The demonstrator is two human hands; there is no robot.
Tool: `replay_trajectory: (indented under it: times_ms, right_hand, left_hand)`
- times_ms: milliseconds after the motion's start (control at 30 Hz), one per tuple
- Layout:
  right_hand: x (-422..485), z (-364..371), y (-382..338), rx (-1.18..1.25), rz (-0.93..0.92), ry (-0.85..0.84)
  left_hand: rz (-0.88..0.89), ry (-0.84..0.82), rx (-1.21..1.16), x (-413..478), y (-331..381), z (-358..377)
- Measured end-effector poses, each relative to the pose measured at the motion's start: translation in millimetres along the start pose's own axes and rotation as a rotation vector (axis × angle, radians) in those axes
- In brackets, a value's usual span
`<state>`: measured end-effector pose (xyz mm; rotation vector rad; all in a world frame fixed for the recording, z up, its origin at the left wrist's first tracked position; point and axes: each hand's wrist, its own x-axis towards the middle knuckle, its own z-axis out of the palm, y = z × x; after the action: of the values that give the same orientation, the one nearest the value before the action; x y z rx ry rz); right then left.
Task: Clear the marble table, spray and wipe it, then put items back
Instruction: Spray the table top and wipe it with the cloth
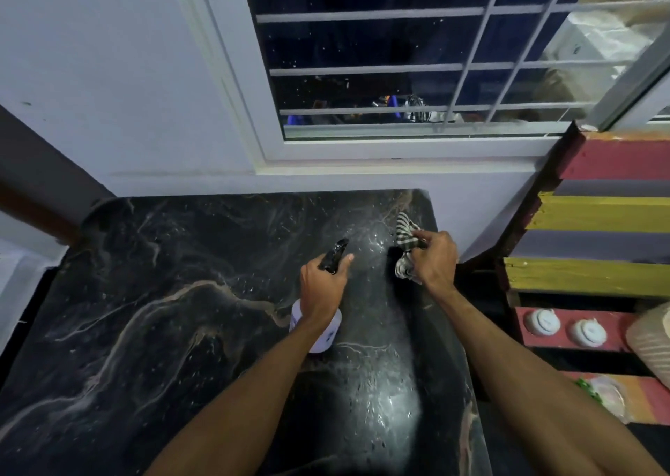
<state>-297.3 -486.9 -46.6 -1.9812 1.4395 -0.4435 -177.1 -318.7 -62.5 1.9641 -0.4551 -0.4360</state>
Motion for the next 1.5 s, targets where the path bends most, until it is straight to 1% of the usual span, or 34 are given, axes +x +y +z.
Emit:
replay_trajectory:
  times_ms: [100,167,233,300,333,367,400,500,533,567,633,667,700,733,800,833,867,933,967,1000,1033,1100,1133,1167,1267,1300,1333,1400,1433,1467,1500]
  right_hand:
    - [19.8,20.4,4.5,-0.063,0.005,-0.030]
    - [20.1,43.2,1.2,-0.129,-0.024,-0.091]
    - [8.2,74.3,-6.3,-0.173,-0.146,-0.175]
    - [-0.8,100.6,-9.8,-0.222,-0.339,-0.277]
    - [4.2,105.3,-8.2,-0.241,-0.428,-0.324]
    - [16.7,106.5,-6.4,-0.252,-0.478,-0.332]
    - [33.0,105.4,-4.2,-0.257,-0.463,-0.308]
    - [68.3,107.2,-11.7,-0.277,-0.196,-0.181]
    - [64.1,116.9,-23.1,-0.298,-0.199,-0.183]
    - [52.9,129.2,-36.0,-0.320,-0.279,-0.213]
    - [29.9,152.7,-48.7,-0.341,-0.518,-0.330]
    - [30.7,157.5,-51.4,-0.328,-0.603,-0.361]
    - [39.9,156.8,-53.0,-0.308,-0.590,-0.351]
    - [54.9,157.1,-54.2,-0.290,-0.488,-0.288]
    - [75.9,156.1,-60.8,-0.277,-0.204,-0.132]
    - [73.0,164.8,-72.2,-0.298,-0.177,-0.110]
    - [63.9,177.7,-86.5,-0.319,-0.249,-0.136]
    - [41.0,201.0,-103.5,-0.331,-0.507,-0.271]
    - [39.0,205.6,-105.2,-0.311,-0.589,-0.306]
    - [45.1,204.9,-105.0,-0.286,-0.592,-0.298]
    - [56.9,202.1,-103.0,-0.273,-0.507,-0.245]
    - [78.3,190.0,-96.0,-0.261,-0.226,-0.094]
    - [80.1,186.2,-94.6,-0.273,-0.155,-0.063]
    - [75.4,185.6,-96.1,-0.307,-0.186,-0.080]
    - [51.6,181.2,-78.8,-0.382,-0.485,-0.207]
    - [53.3,171.3,-67.5,-0.374,-0.512,-0.211]
    - [62.3,159.5,-57.5,-0.352,-0.450,-0.175]
    - [89.1,133.4,-38.7,-0.279,-0.151,-0.043]
    - [96.8,124.6,-33.2,-0.265,-0.048,-0.008]
    - [97.7,120.4,-31.6,-0.290,-0.053,-0.015]
    - [92.8,118.7,-30.3,-0.326,-0.141,-0.068]
  left_hand:
    - [0.032,0.036,-0.012,15.8,-5.7,3.7]
    - [0.042,0.051,-0.003,26.6,-7.6,3.4]
    - [0.067,0.047,0.011,38.5,-10.0,0.5]
    - [0.072,0.039,0.005,49.9,-13.6,-5.3]
    - [0.072,0.027,-0.009,55.0,-14.5,-8.5]
    - [0.071,0.013,-0.024,61.2,-16.0,-12.1]
    - [0.070,0.003,-0.033,67.1,-17.1,-15.7]
    - [0.054,0.003,-0.047,84.2,-19.1,-24.2]
    - [0.044,0.002,-0.058,89.3,-18.8,-26.7]
    - [0.045,0.001,-0.064,93.8,-18.3,-29.8]
    - [0.073,0.004,-0.068,103.9,-16.8,-37.5]
    - [0.093,0.000,-0.068,111.4,-16.7,-43.3]
    - [0.114,0.001,-0.061,117.8,-17.3,-48.7]
    - [0.132,0.006,-0.047,125.6,-19.8,-55.2]
    - [0.153,0.006,-0.043,134.6,-24.7,-65.0]
    - [0.149,-0.005,-0.065,139.0,-28.6,-71.2]
    - [0.141,-0.021,-0.088,144.1,-31.1,-76.9]
    - [0.127,-0.050,-0.133,151.5,-32.9,-83.9]
    - [0.123,-0.076,-0.151,154.9,-33.8,-86.6]
    - [0.119,-0.112,-0.162,156.1,-35.3,-88.4]
    - [0.118,-0.152,-0.173,156.4,-38.8,-89.9]
    - [0.123,-0.222,-0.195,152.9,-45.2,-91.3]
    - [0.135,-0.232,-0.193,150.0,-46.3,-90.7]
    - [0.160,-0.222,-0.178,147.8,-45.6,-89.5]
    - [0.234,-0.164,-0.098,143.0,-37.6,-74.7]
    - [0.244,-0.159,-0.095,141.2,-33.2,-68.5]
    - [0.249,-0.158,-0.099,139.8,-29.2,-63.2]
    - [0.240,-0.170,-0.094,136.0,-24.5,-50.1]
    - [0.232,-0.171,-0.091,133.1,-22.4,-42.6]
    - [0.226,-0.172,-0.090,130.1,-19.0,-34.4]
    - [0.226,-0.177,-0.085,126.2,-14.9,-26.1]
